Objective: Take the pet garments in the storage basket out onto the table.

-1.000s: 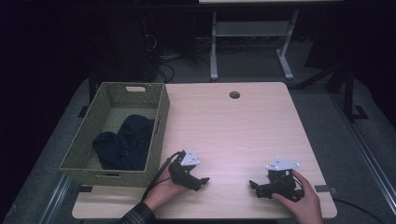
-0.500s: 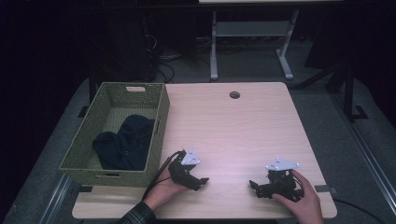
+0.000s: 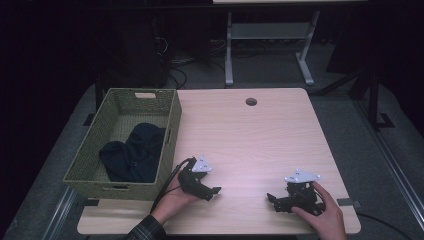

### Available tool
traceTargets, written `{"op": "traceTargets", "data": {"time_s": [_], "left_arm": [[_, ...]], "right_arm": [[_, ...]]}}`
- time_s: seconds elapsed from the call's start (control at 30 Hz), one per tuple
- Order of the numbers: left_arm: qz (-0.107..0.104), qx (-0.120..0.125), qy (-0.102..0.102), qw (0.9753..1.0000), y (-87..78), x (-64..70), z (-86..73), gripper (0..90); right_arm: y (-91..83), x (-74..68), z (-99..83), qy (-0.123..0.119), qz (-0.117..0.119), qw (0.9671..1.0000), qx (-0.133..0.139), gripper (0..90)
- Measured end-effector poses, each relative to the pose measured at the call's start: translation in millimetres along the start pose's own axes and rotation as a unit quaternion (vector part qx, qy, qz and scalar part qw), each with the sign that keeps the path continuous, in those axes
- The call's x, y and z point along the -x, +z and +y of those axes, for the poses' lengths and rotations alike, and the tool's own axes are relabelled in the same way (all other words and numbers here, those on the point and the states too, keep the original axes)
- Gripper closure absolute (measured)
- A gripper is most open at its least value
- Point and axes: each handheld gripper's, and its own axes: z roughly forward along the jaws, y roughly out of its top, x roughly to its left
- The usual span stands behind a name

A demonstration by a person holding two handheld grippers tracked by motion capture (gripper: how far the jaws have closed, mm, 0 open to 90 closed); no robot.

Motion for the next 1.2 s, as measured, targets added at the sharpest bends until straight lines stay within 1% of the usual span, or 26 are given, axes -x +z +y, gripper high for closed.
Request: {"op": "traceTargets", "data": {"time_s": [0.07, 0.1, 0.13, 0.17, 0.2, 0.23, 0.27, 0.3, 0.37, 0.43, 0.47, 0.53, 0.57, 0.6, 0.67, 0.7, 0.77, 0.9, 0.97, 1.03, 1.07, 1.17, 1.2], "left_arm": [[-0.008, 0.003, -0.014, 0.9999, -1.6, -1.0, 2.1, 13.4], [-0.012, 0.002, -0.014, 0.9998, -2.4, -0.1, 3.0, 13.4], [-0.014, 0.0, -0.007, 0.9999, -3.0, 1.2, 4.1, 13.4], [-0.014, 0.0, -0.007, 0.9999, -3.0, 1.2, 4.1, 13.4], [-0.007, -0.008, 0.0, 0.9999, -3.5, 1.9, 6.1, 13.4], [-0.007, -0.008, 0.0, 0.9999, -3.5, 1.9, 6.1, 13.4], [-0.005, -0.012, 0.01, 0.9999, -4.6, 3.7, 7.4, 13.4], [-0.003, -0.013, 0.01, 0.9999, -5.9, 4.7, 8.3, 13.4], [-0.002, -0.01, 0.02, 0.9997, -9.2, 6.7, 10.6, 13.4], [0.004, -0.011, 0.023, 0.9997, -11.7, 6.9, 12.1, 13.4], [0.004, -0.014, 0.023, 0.9996, -13.0, 6.8, 12.1, 13.4], [0.005, -0.016, 0.021, 0.9996, -14.5, 5.3, 12.2, 13.4], [0.004, -0.016, 0.018, 0.9997, -14.5, 4.5, 12.2, 13.4], [-0.002, -0.02, 0.011, 0.9998, -14.3, 3.0, 12.9, 13.4], [-0.003, -0.024, 0.007, 0.9997, -14.2, 2.1, 14.0, 13.4], [0.0, -0.021, 0.014, 0.9997, -15.6, 2.8, 15.3, 13.4], [0.001, -0.021, 0.015, 0.9997, -18.7, 3.0, 17.1, 13.4], [-0.002, -0.013, 0.01, 0.9999, -22.3, 1.8, 19.5, 13.3], [0.0, -0.017, 0.008, 0.9998, -23.3, 1.8, 21.1, 13.4], [0.001, -0.016, 0.01, 0.9998, -24.2, 1.4, 22.9, 13.3], [0.003, -0.02, 0.014, 0.9997, -25.2, 0.9, 24.1, 13.3], [0.004, -0.017, 0.013, 0.9998, -28.5, 1.7, 26.8, 13.3], [0.002, -0.01, 0.012, 0.9999, -31.4, 1.3, 28.7, 13.4]], "right_arm": [[0.0, 0.1, -0.1, -0.001, 0.0, 1.0, 0.0, 0.0], [-0.1, 0.2, -0.2, -0.001, 0.001, 1.0, 0.0, 0.0], [-0.1, 0.2, -0.1, -0.001, 0.001, 1.0, 0.0, 0.0], [0.2, 0.3, 0.2, -0.001, 0.001, 1.0, 0.0, 0.0], [0.3, 0.5, 0.3, -0.001, 0.002, 1.0, 0.0, 0.0], [0.3, 0.5, 0.3, -0.001, 0.002, 1.0, 0.0, 0.0], [0.4, 0.6, 0.4, -0.002, 0.002, 1.0, 0.0, 0.0], [0.3, 0.5, 0.3, -0.001, 0.002, 1.0, 0.0, 0.0], [0.1, 0.4, 0.1, -0.001, 0.002, 1.0, 0.0, 0.0], [0.1, 0.4, 0.1, -0.001, 0.002, 1.0, 0.0, 0.0], [0.1, 0.5, 0.1, -0.002, 0.002, 1.0, 0.0, 0.0], [0.1, 0.4, 0.1, -0.001, 0.001, 1.0, 0.0, 0.0], [0.0, 0.0, 0.0, 0.0, 0.0, 1.0, 0.0, 0.0], [-0.1, -0.1, -0.1, 0.0, 0.0, 1.0, 0.0, 0.0], [-0.1, 0.1, -0.2, -0.001, 0.001, 1.0, 0.0, 0.0], [-0.2, 0.3, -0.2, -0.002, 0.002, 1.0, 0.0, 0.0], [-0.1, 0.4, -0.1, -0.002, 0.002, 1.0, 0.0, 0.0], [-0.2, 0.6, -0.2, -0.003, 0.003, 1.0, 0.0, 0.0], [-0.2, 0.7, -0.2, -0.003, 0.003, 1.0, 0.0, 0.0], [-0.2, 0.7, -0.2, -0.004, 0.003, 1.0, 0.0, 0.0], [-0.1, 0.7, -0.3, -0.003, 0.003, 1.0, 0.001, 0.0], [-0.2, 0.7, -0.3, -0.003, 0.004, 1.0, 0.001, 0.0], [-0.2, 0.7, -0.3, -0.004, 0.004, 1.0, 0.001, 0.0]]}}
